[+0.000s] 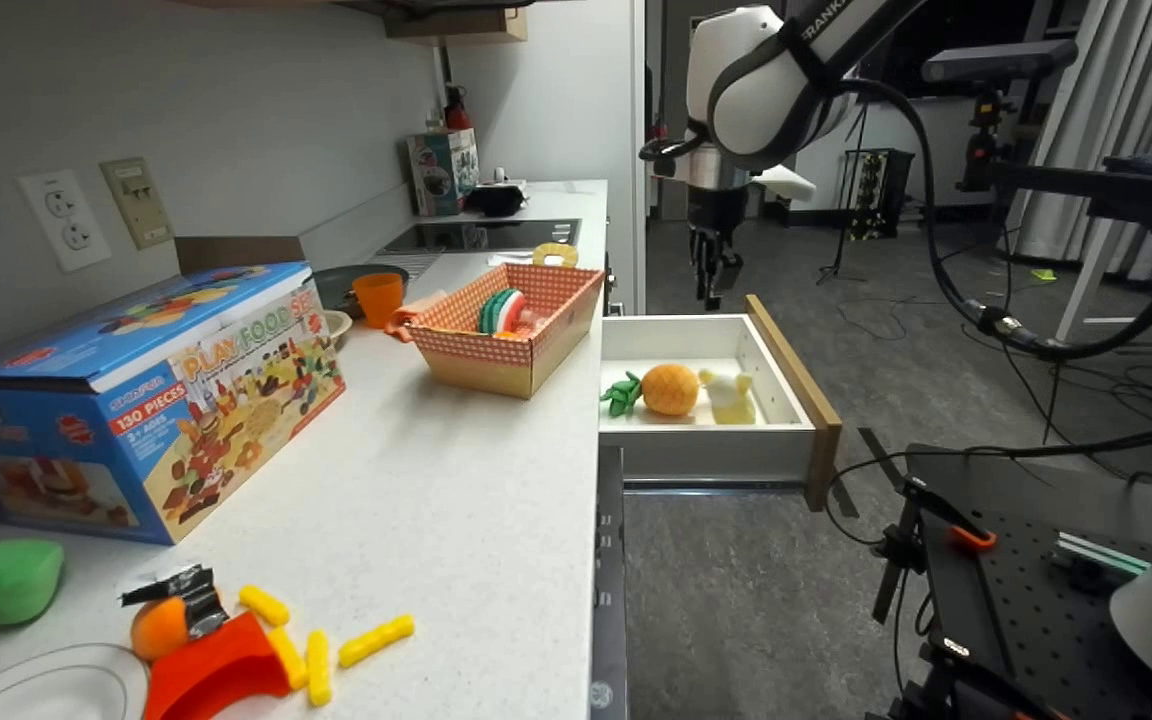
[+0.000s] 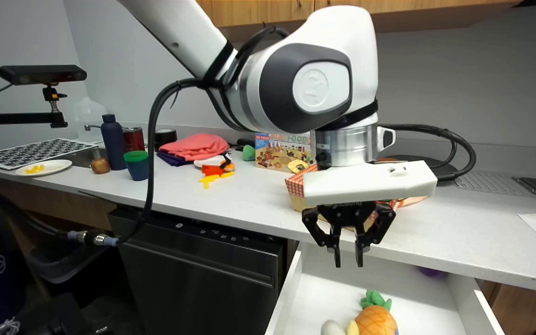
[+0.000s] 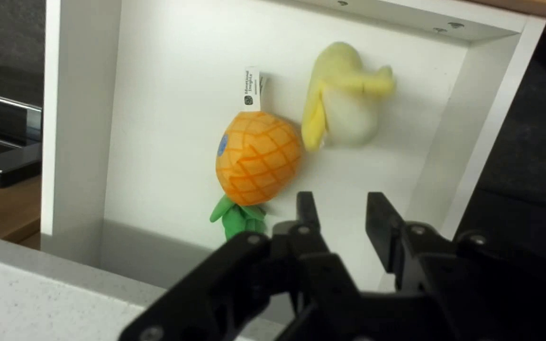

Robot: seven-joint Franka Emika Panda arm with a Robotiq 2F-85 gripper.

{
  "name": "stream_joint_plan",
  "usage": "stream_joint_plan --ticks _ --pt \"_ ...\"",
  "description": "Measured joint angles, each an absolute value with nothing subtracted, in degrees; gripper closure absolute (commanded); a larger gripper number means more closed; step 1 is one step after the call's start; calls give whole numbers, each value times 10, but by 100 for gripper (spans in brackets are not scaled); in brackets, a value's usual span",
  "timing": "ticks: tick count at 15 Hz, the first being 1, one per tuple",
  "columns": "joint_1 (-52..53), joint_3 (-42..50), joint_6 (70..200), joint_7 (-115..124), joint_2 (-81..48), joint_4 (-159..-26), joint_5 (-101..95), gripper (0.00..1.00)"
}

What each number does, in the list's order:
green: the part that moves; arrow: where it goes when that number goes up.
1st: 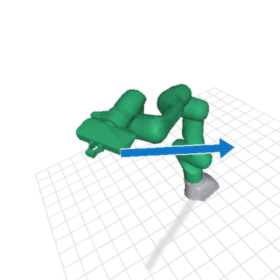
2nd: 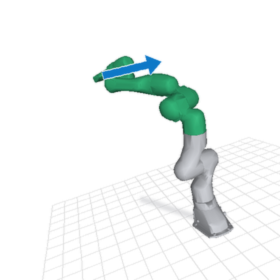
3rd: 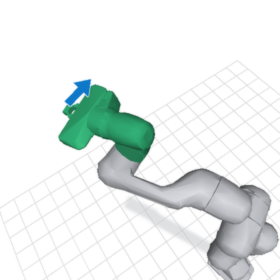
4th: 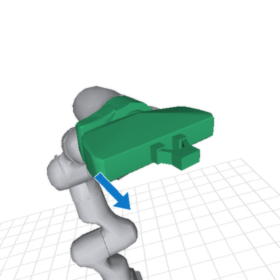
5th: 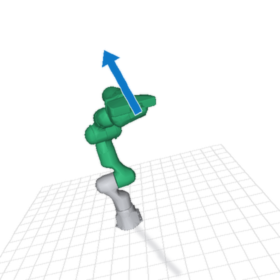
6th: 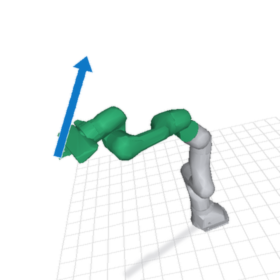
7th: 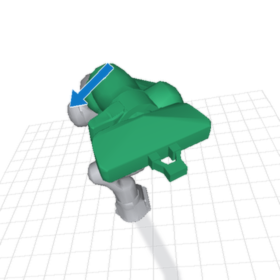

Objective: Pick up some of the fruits plush toy on the basket and put them in the drawer and close the drawer

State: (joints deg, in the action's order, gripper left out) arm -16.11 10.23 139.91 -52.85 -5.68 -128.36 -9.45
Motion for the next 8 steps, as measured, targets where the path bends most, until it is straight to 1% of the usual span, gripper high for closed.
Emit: stream_joint_plan --ticks 1,3,4,6,8 --pt "-160 102 1410 -510 -67 -1282 -107 26" --pt "-157 102 1419 -488 -78 -1278 -122 13" --pt "-155 102 1419 -485 -81 -1277 -122 30" --pt "-153 100 1419 -484 -82 -1274 -122 14" --pt "-152 99 1419 -484 -82 -1273 -122 13"
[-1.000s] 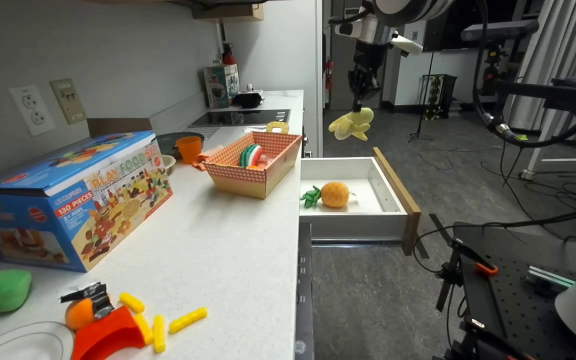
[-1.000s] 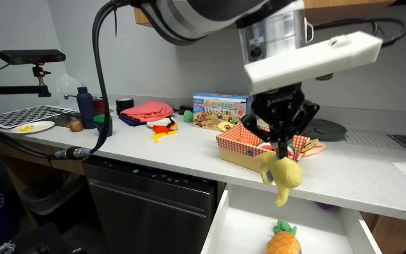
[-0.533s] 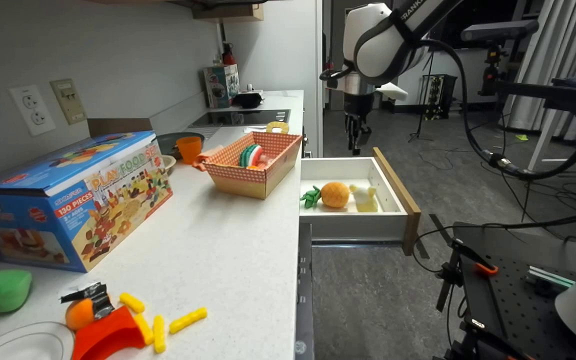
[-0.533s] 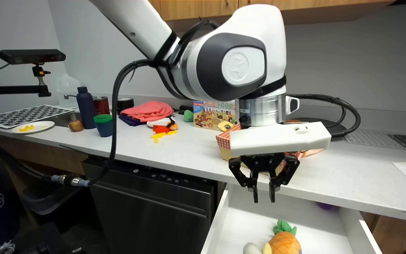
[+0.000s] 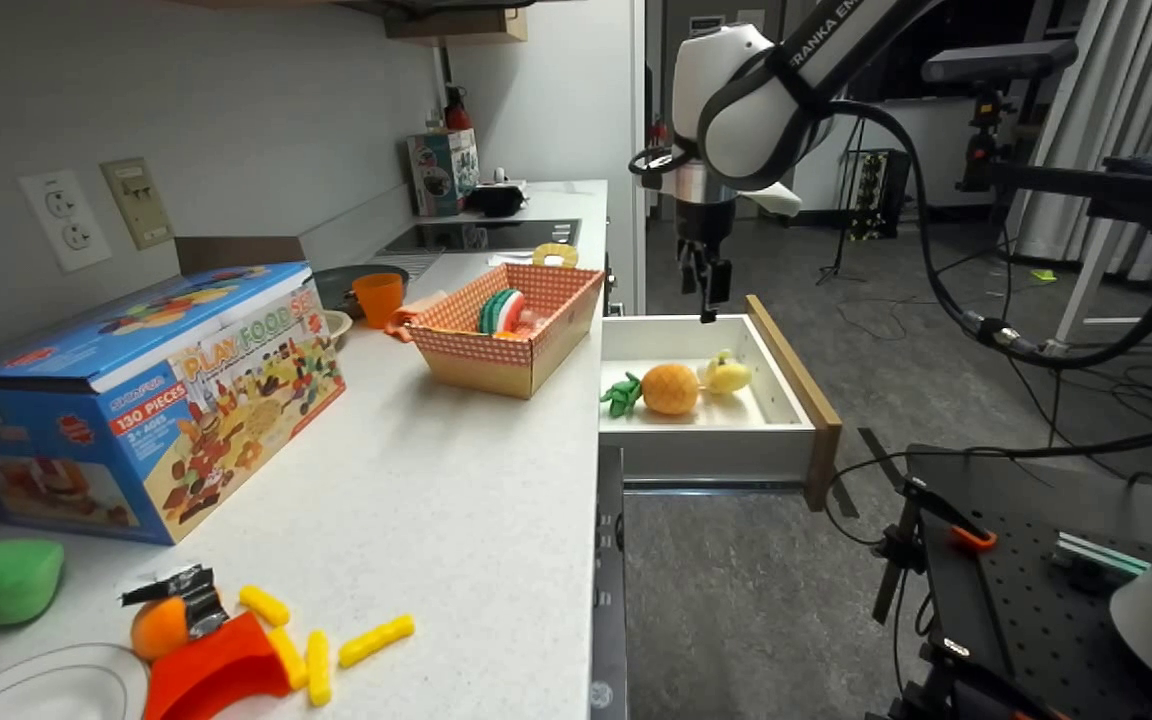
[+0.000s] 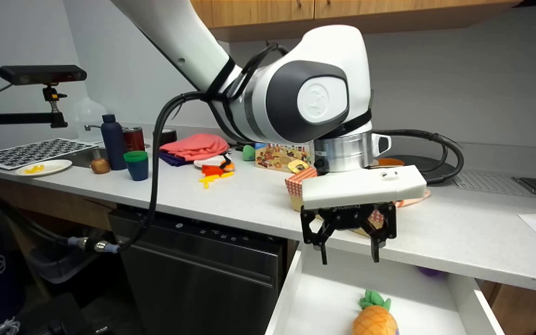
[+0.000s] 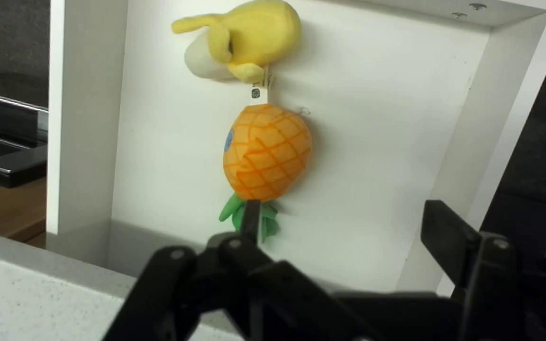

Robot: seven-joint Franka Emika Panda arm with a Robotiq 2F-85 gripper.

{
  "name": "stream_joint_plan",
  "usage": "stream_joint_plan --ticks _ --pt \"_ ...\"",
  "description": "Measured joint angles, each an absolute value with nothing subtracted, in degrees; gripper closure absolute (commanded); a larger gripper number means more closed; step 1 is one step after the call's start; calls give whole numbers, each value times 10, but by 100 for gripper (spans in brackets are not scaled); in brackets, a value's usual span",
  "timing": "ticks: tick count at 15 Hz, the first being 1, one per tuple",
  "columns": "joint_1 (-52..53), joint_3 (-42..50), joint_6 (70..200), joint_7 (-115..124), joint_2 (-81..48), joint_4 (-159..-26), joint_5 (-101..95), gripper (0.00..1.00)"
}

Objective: Pick up some of the fruits plush toy on the basket and put them in the drawer and close the drawer

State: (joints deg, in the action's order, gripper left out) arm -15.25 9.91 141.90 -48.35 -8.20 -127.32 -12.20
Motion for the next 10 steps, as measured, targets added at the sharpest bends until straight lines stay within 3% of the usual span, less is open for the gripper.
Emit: stream_joint_plan --ticks 3,4,6,10 --pt "-152 99 1419 -483 -82 -1273 -122 13" --pt "-152 99 1419 -483 -82 -1273 -122 3" --pt "-152 99 1419 -483 -82 -1273 -122 0" --pt "-153 113 1413 -444 -79 -1274 -156 0"
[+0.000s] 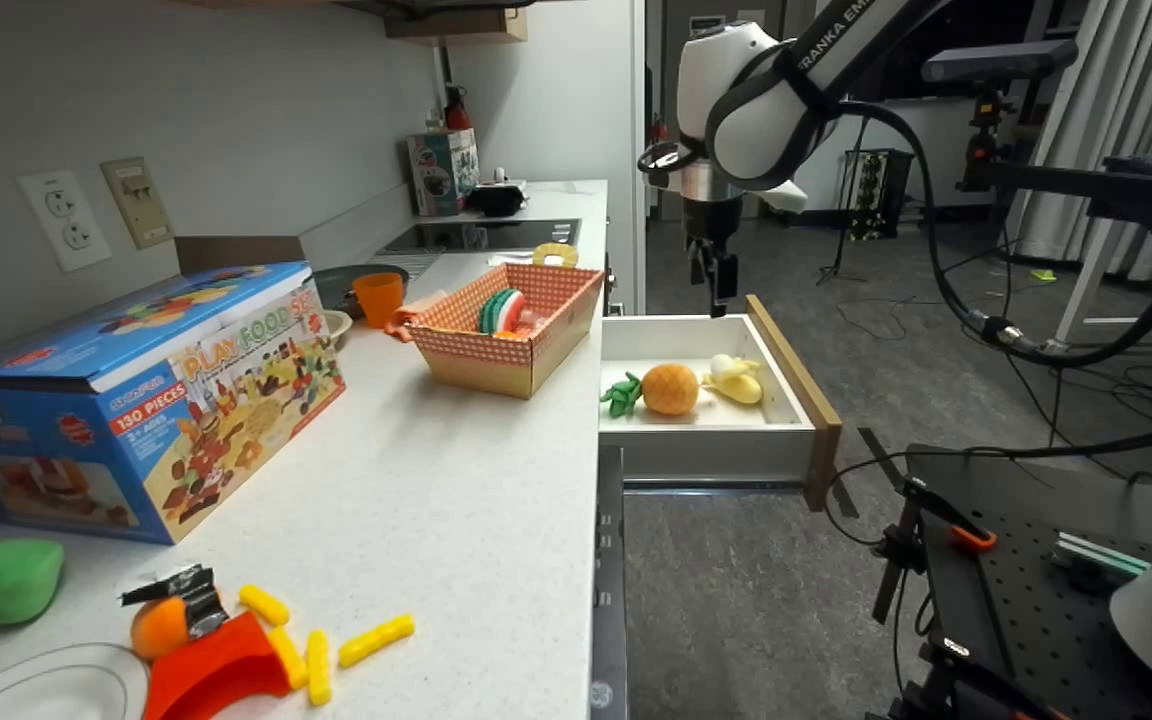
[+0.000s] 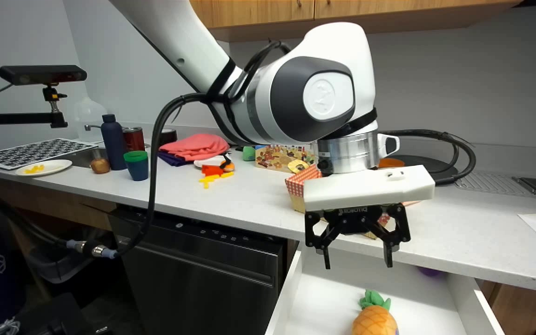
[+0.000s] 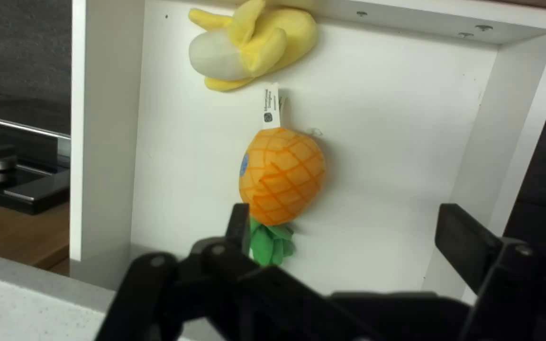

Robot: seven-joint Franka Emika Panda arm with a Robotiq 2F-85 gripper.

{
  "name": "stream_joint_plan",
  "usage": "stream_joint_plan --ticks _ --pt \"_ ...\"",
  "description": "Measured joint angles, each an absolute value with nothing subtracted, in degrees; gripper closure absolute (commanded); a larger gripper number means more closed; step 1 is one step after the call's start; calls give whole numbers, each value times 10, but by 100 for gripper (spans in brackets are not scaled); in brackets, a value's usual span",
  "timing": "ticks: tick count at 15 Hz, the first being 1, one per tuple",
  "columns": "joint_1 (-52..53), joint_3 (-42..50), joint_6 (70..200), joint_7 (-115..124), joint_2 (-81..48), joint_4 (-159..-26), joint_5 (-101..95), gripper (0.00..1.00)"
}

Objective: Pick up some of the fruits plush toy on the basket and put them in the drawer and close the drawer

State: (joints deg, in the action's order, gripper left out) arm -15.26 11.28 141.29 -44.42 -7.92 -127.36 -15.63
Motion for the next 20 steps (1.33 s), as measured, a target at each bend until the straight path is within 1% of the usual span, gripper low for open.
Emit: stream_joint_plan --ticks 8,20 --pt "-175 164 1353 -393 -101 -1281 -176 0" --pt "-225 188 1351 -390 -192 -1277 -176 0"
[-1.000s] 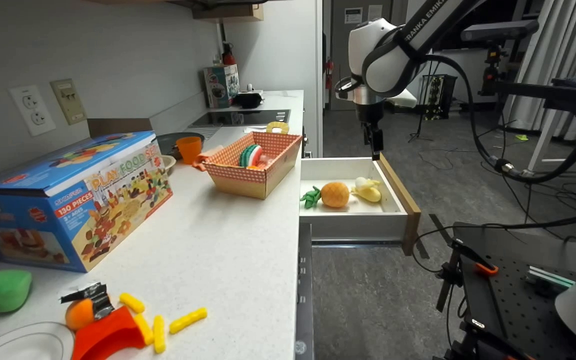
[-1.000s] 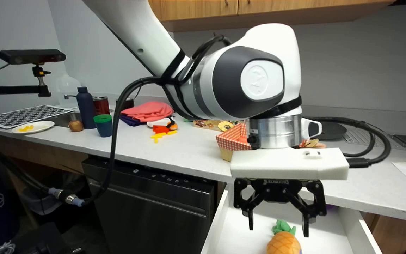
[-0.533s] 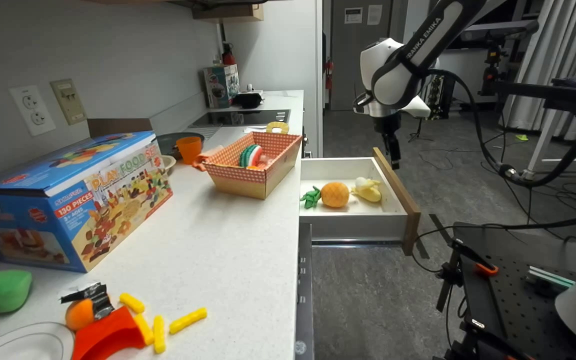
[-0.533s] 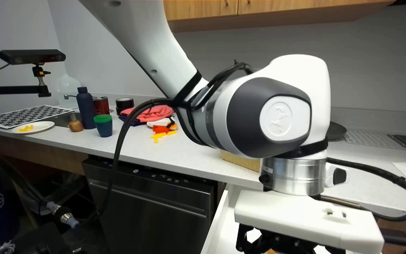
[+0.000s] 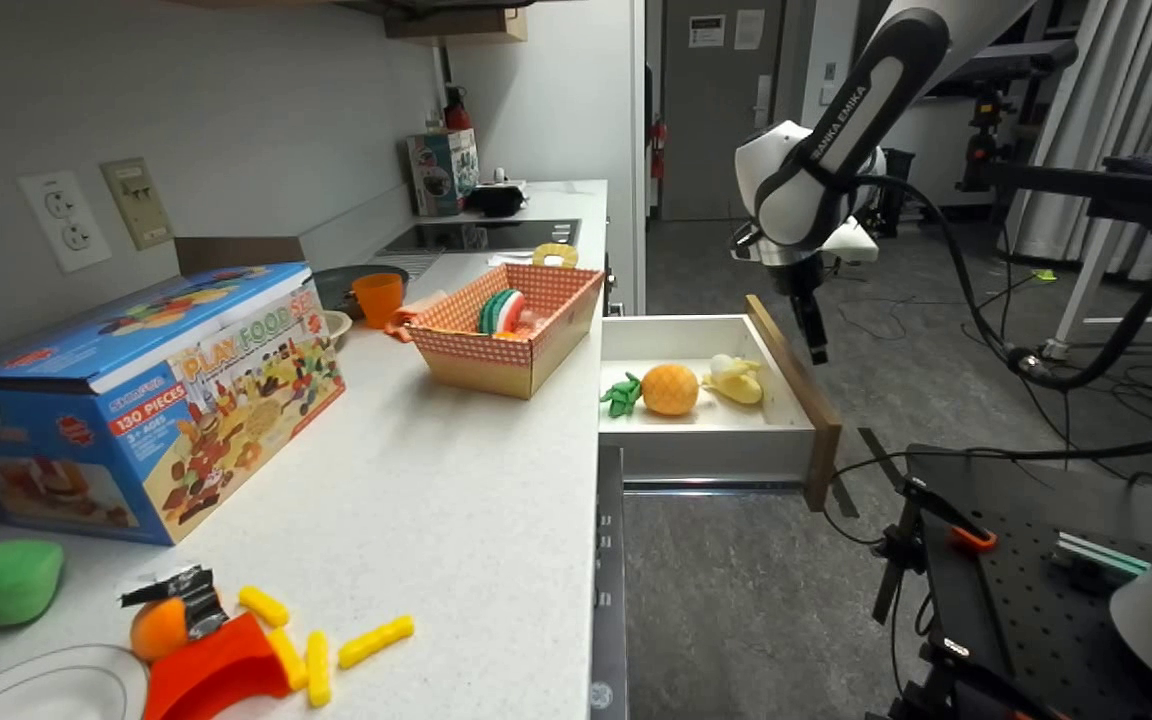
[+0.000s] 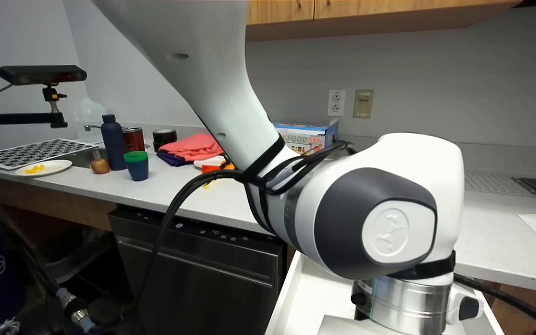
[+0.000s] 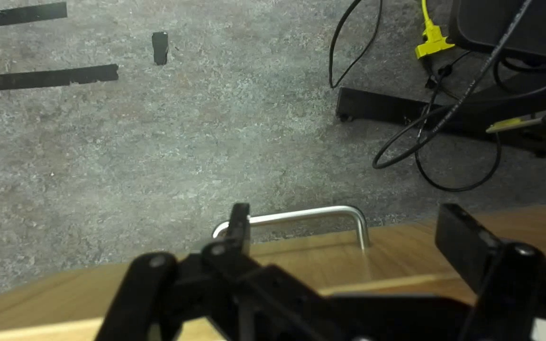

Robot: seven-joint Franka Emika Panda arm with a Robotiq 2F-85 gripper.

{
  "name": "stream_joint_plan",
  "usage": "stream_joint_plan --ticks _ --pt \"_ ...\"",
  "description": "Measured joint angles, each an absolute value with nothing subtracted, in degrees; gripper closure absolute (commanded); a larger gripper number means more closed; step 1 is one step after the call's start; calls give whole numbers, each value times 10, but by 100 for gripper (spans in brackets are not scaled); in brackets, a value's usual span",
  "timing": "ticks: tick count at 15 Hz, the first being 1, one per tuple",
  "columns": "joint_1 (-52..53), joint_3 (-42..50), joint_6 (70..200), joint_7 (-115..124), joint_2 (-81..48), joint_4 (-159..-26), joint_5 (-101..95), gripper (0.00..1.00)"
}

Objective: Pick up some of the fruits plush toy on the basket and put them in the drawer and close the drawer

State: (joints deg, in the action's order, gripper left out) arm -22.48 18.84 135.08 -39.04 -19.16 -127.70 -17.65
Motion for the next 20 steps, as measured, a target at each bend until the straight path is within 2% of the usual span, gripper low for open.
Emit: stream_joint_plan --ticks 8,20 --pt "-230 174 1389 -393 -251 -1244 -177 0" --pt "-253 70 1499 -424 -284 -1177 -55 0"
